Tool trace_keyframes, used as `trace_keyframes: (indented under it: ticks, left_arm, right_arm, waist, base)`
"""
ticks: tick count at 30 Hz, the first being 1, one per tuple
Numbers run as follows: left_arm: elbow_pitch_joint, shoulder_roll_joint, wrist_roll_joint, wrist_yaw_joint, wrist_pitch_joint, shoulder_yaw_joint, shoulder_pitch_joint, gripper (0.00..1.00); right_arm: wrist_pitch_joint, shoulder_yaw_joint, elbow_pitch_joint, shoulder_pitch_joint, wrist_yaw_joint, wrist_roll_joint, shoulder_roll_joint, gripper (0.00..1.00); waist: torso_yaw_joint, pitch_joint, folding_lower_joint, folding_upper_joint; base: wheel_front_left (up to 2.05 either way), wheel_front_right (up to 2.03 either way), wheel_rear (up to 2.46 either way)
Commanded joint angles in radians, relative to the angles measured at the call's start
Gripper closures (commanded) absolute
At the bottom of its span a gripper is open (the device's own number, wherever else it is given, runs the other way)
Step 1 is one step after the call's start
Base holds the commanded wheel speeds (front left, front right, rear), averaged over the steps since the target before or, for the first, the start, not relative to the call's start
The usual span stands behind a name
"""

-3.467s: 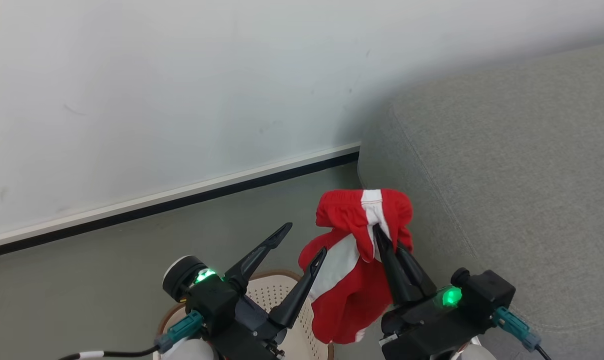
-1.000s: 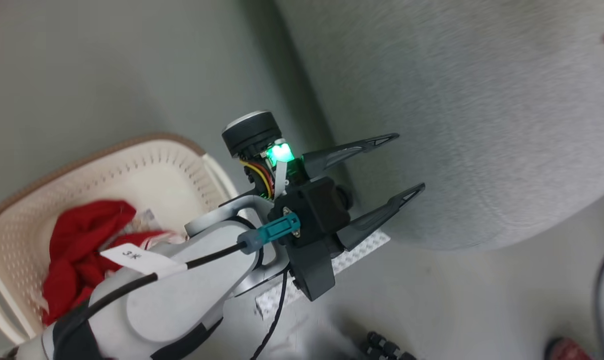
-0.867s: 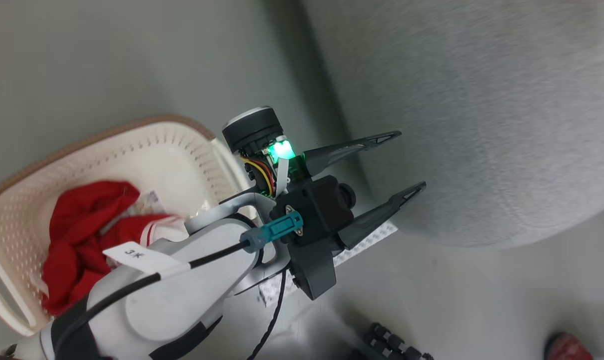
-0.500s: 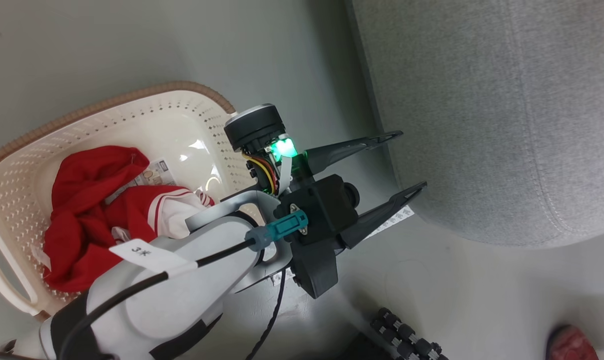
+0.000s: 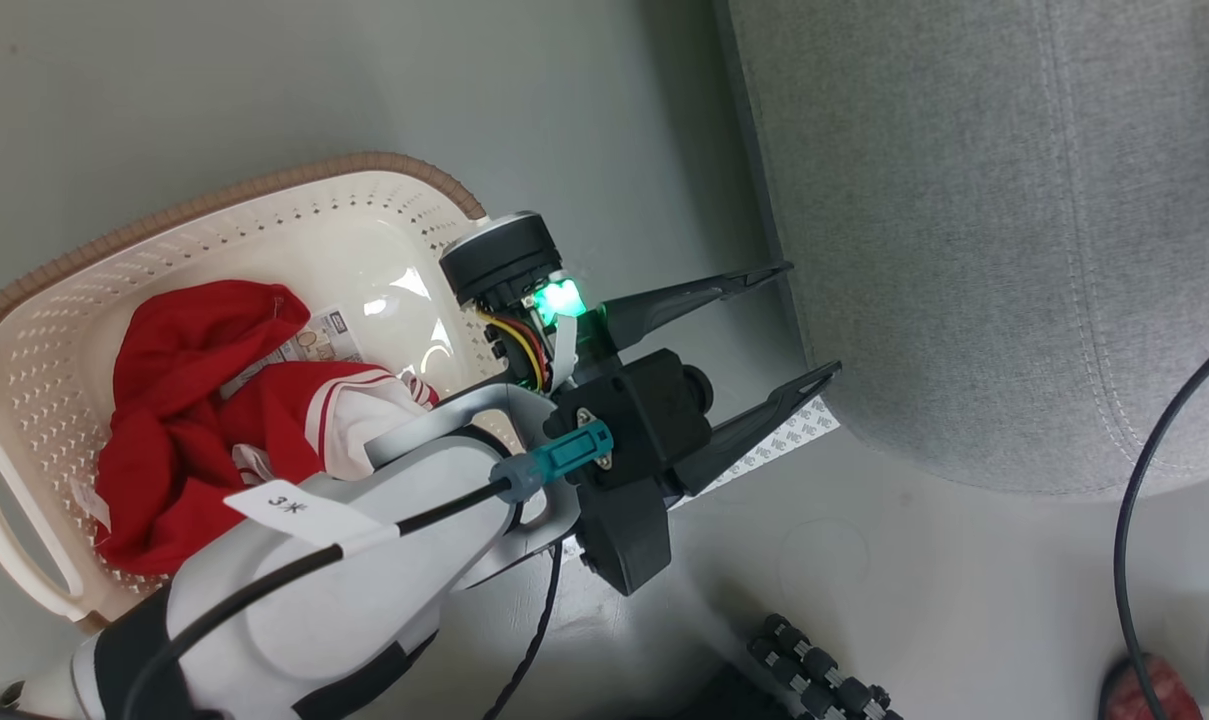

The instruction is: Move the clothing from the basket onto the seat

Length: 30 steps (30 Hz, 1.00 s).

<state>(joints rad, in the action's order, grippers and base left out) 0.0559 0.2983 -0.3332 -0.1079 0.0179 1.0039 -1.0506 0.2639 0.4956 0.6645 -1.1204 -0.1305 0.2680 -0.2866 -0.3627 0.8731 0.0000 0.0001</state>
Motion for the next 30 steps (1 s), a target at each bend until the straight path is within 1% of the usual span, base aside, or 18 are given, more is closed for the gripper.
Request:
trace_keyframes:
  ticks: [1, 6, 7, 8, 9, 10, 11, 15, 19, 22, 26, 30]
  left_arm:
    - [0.005, 0.007, -0.008, 0.002, 0.003, 0.001, 0.009, 0.0]
    - [0.005, 0.015, -0.018, 0.008, 0.004, 0.001, 0.016, 0.0]
    - [0.003, 0.017, -0.02, 0.009, 0.002, 0.001, 0.02, 0.0]
    - [0.002, 0.019, -0.022, 0.01, 0.0, 0.002, 0.024, 0.0]
    - [0.001, 0.02, -0.025, 0.011, -0.002, 0.002, 0.029, 0.0]
    - [-0.002, 0.023, -0.027, 0.012, -0.005, 0.003, 0.034, 0.0]
    - [-0.006, 0.023, -0.035, 0.02, -0.017, -0.003, 0.044, 0.0]
    - [-0.018, 0.023, -0.053, 0.04, -0.048, -0.019, 0.074, 0.0]
    - [-0.04, 0.024, -0.069, 0.062, -0.092, -0.037, 0.103, 0.0]
    - [-0.058, 0.023, -0.088, 0.083, -0.13, -0.054, 0.132, 0.0]
    - [-0.082, 0.026, -0.105, 0.117, -0.181, -0.08, 0.18, 0.0]
    - [-0.101, 0.029, -0.13, 0.156, -0.223, -0.111, 0.231, 0.0]
  right_arm:
    - [0.001, 0.003, 0.029, -0.01, 0.0, -0.014, -0.002, 1.0]
    - [0.001, -0.003, 0.101, -0.02, 0.0, -0.039, 0.003, 1.0]
    - [0.001, -0.006, 0.117, -0.02, 0.0, -0.044, 0.007, 0.68]
    - [0.001, -0.009, 0.132, -0.02, 0.0, -0.052, 0.009, 0.52]
    - [0.001, -0.01, 0.146, -0.02, 0.0, -0.06, 0.004, 0.0]
    - [0.001, -0.013, 0.152, -0.018, 0.0, -0.072, 0.001, 0.0]
    - [0.001, -0.029, 0.151, 0.0, 0.0, -0.096, 0.007, 0.0]
    - [0.001, -0.091, 0.114, 0.053, 0.0, -0.143, 0.024, 0.0]
    - [0.001, -0.148, 0.051, 0.128, 0.0, -0.148, 0.034, 0.0]
    - [0.001, -0.195, 0.001, 0.195, 0.0, -0.154, 0.057, 0.0]
    - [0.001, -0.252, -0.074, 0.281, 0.0, -0.144, 0.074, 0.0]
    - [0.001, -0.339, -0.119, 0.351, 0.0, -0.127, 0.083, 0.0]
  waist:
    - [-0.002, -0.005, 0.0, -0.0001]
    - [-0.01, -0.022, 0.0, -0.0001]
    - [-0.013, -0.028, 0.0, -0.0001]
    - [-0.014, -0.035, 0.0, -0.0001]
    - [-0.015, -0.042, 0.0, -0.0001]
    - [-0.015, -0.052, 0.0, -0.0001]
    - [-0.014, -0.074, 0.0, -0.0001]
    - [-0.005, -0.121, 0.0, -0.0001]
    - [0.016, -0.182, 0.0, -0.0001]
    - [0.038, -0.236, 0.0, -0.0001]
    - [0.074, -0.311, 0.0, -0.0001]
    - [0.117, -0.382, 0.0, -0.0001]
  base:
    - [0.0, 0.0, 0.0]
    - [0.0, 0.0, 0.0]
    - [0.0, 0.0, 0.0]
    - [0.0, 0.0, 0.0]
    - [0.0, 0.0, 0.0]
    - [0.0, 0.0, 0.0]
    - [0.0, 0.0, 0.0]
    - [0.0, 0.0, 0.0]
    - [0.0, 0.0, 0.0]
    - [0.0, 0.0, 0.0]
    - [0.0, 0.0, 0.0]
    - [0.0, 0.0, 0.0]
